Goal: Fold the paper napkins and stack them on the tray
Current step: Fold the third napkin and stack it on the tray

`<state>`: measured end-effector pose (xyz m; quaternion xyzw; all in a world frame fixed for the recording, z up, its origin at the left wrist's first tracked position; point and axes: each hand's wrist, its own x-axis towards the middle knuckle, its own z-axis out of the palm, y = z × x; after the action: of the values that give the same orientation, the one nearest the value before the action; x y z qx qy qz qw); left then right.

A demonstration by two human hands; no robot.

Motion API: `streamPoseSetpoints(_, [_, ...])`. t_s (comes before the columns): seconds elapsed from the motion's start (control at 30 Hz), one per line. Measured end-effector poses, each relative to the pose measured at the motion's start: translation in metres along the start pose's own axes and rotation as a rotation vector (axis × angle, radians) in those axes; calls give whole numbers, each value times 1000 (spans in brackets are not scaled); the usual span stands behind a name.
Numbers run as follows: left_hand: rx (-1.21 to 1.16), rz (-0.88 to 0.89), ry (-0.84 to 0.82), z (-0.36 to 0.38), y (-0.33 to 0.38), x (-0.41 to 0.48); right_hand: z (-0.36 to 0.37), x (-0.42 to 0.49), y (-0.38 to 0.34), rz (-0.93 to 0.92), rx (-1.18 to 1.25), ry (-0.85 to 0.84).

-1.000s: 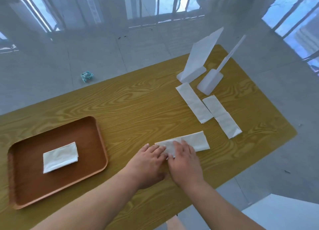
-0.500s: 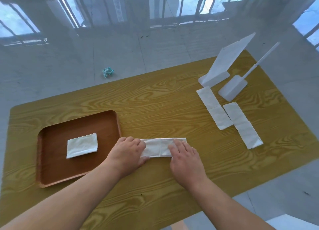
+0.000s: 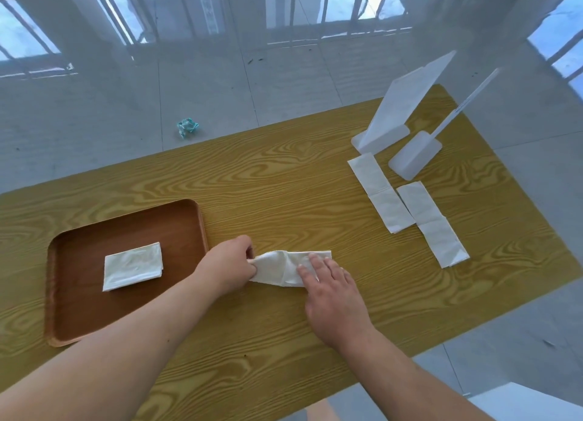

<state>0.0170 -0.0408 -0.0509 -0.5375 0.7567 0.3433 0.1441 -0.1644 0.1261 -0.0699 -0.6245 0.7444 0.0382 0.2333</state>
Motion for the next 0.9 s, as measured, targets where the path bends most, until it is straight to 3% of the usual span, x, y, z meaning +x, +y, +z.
streamPoseSetpoints(0.1, [-371,-105,99,-5,13,-6,-2,1,-3,-1,6,-10])
streamPoseSetpoints(0.17, [-583,-85,137,-8,26,-12,-4,2,-3,-4,18,-10])
streamPoseSetpoints(0.33, [-951,25,-137,-3,64,-22,-13,-3,5,-16,159,128])
streamPoseSetpoints(0.4, [-817,-30,-65,5,68,-20,-16,-7,13,54,238,276])
streamPoseSetpoints(0.5, [-231,-58,69,23,64,-18,-19,-13,26,124,311,442])
streamPoseSetpoints(0.57, [-49,-34,91,34,64,-17,-19,-15,31,86,263,410])
streamPoseSetpoints(0.63, [43,16,132,43,65,-15,-18,-17,33,45,180,255])
streamPoseSetpoints(0.73, [54,51,146,46,68,-9,-13,-18,33,57,134,112])
streamPoseSetpoints(0.9, [-262,80,43,40,74,-5,-15,-11,31,127,305,192])
